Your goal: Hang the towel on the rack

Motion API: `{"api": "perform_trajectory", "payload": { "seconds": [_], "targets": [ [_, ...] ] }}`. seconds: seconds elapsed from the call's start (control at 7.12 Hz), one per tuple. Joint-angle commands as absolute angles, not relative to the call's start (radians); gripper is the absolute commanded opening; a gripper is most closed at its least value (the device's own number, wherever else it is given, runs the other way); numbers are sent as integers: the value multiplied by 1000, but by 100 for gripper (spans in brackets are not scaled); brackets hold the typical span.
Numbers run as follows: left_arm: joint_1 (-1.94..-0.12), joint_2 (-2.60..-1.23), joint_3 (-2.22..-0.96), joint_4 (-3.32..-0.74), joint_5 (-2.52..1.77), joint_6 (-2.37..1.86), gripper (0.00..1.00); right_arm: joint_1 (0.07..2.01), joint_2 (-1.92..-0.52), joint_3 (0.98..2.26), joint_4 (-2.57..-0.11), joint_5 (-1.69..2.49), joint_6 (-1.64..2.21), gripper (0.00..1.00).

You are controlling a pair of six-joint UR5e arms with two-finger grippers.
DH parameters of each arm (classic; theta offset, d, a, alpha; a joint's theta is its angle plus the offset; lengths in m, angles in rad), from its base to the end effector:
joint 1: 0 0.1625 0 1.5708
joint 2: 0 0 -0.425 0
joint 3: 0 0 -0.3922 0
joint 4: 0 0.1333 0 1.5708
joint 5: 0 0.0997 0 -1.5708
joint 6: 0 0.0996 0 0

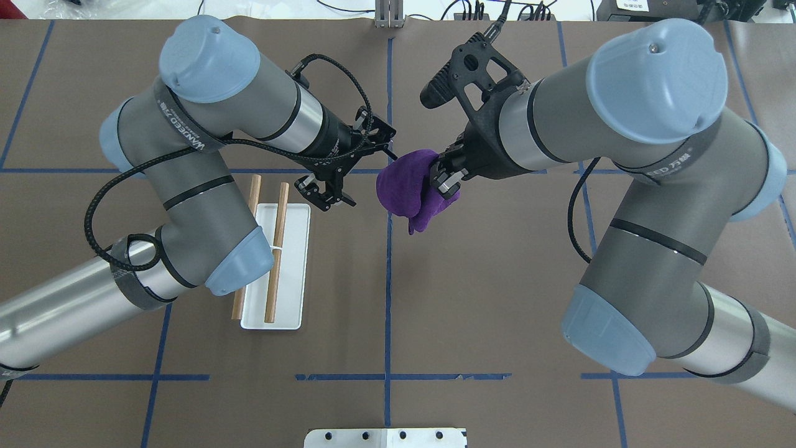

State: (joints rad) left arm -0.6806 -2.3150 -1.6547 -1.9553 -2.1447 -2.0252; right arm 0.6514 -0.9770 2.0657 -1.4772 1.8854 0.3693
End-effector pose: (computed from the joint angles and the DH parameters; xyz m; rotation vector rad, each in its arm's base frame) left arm 0.4681 -0.4809 0.1222 -0.3700 1.2435 -0.6283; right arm -0.3713 -0.4120 0.1109 0.7864 -0.9443 -0.6664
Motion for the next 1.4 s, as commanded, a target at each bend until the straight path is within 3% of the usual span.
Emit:
{"api": "perform_trajectory", "payload": {
  "seconds": [0.0,0.28,0.56,0.84,1.26],
  "targets": [
    [-677,-2327,-1634,-1956,-2145,-2029,100,640,-977,2068,-1477,1884,368,0],
    [-667,-2326,-1632,-1956,-2145,-2026,94,629,-976,2069,-1477,1867,368,0],
    [-663,-2324,-1637,-1960,-2143,-2014,45,629,-963,2069,-1477,1867,367,0],
    [-663,-2313,-1643,-1960,-2141,-2011,35,629,-963,2069,-1477,1867,365,0],
    [-666,-2298,-1647,-1959,-2141,-1997,35,630,-965,2069,-1477,1867,364,0]
  ]
}}
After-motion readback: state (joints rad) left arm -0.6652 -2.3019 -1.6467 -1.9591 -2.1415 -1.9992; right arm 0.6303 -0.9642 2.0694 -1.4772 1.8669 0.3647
